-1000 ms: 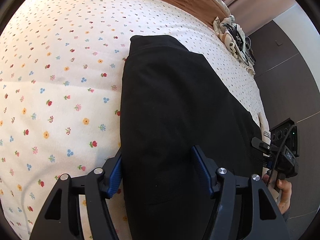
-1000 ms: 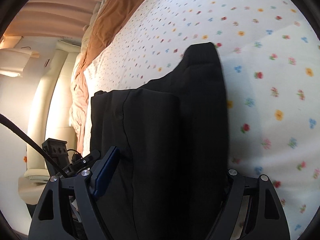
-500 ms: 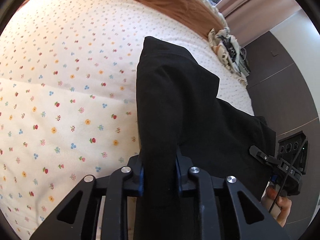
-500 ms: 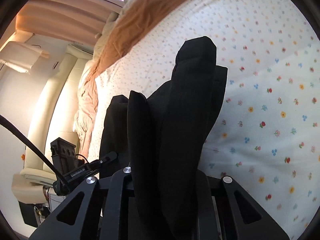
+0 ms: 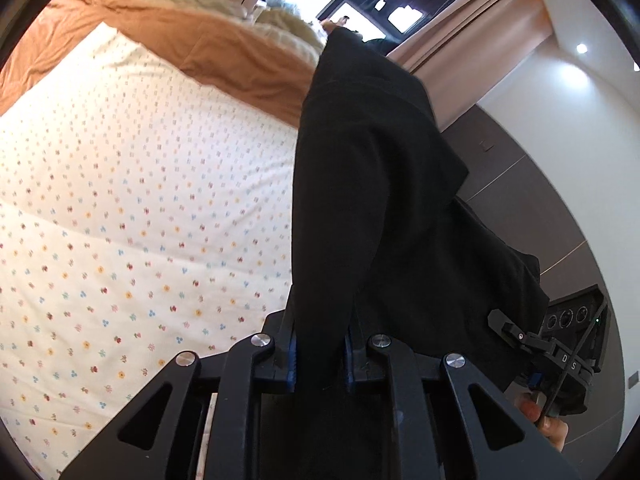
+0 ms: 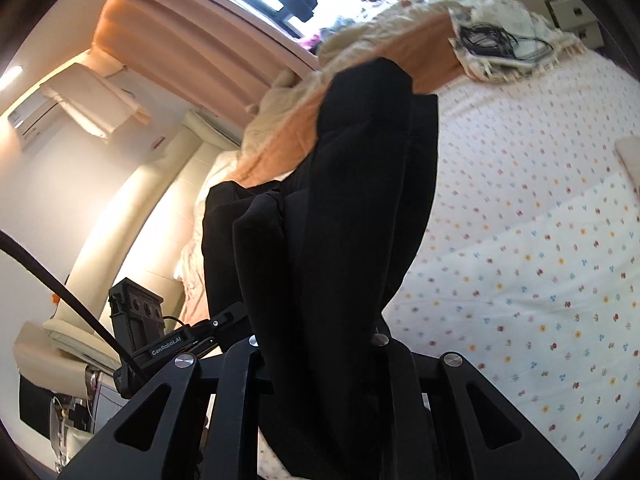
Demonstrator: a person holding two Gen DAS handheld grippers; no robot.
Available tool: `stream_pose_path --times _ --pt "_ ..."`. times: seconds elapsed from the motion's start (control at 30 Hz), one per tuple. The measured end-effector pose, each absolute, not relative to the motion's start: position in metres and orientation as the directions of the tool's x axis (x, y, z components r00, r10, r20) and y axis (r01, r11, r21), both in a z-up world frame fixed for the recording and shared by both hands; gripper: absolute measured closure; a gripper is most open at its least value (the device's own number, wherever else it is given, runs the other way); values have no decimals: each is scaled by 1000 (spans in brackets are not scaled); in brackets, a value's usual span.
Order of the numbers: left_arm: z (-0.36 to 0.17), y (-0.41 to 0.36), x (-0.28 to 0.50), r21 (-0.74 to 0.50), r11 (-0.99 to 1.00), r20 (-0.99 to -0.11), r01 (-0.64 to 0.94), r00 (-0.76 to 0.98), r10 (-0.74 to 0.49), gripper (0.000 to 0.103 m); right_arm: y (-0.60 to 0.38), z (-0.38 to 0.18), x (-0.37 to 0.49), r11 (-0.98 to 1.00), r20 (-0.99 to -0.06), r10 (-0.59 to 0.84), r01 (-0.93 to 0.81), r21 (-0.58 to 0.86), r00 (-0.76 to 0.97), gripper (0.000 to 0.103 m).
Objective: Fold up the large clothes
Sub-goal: 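Close both tools on the folded jacket end and lift it, then carry the lifted jacket with both tools over to the orange blanket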
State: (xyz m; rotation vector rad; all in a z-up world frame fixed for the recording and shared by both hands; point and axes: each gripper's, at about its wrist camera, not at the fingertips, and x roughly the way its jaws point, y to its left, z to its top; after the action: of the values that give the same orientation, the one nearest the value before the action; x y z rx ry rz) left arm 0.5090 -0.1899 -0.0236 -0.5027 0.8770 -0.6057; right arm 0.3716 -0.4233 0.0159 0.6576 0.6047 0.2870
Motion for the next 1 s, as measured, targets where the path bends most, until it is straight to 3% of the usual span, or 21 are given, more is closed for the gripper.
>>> stream_pose_path --times 0.43,1.0 --pt "41 -56 477 -643 714 -437 275 634 -638 86 -344 68 334 757 -324 518 -247 605 792 89" --pt "62 203 432 -620 779 -392 99 820 -416 87 -142 65 411 633 -277 741 -500 591 612 89"
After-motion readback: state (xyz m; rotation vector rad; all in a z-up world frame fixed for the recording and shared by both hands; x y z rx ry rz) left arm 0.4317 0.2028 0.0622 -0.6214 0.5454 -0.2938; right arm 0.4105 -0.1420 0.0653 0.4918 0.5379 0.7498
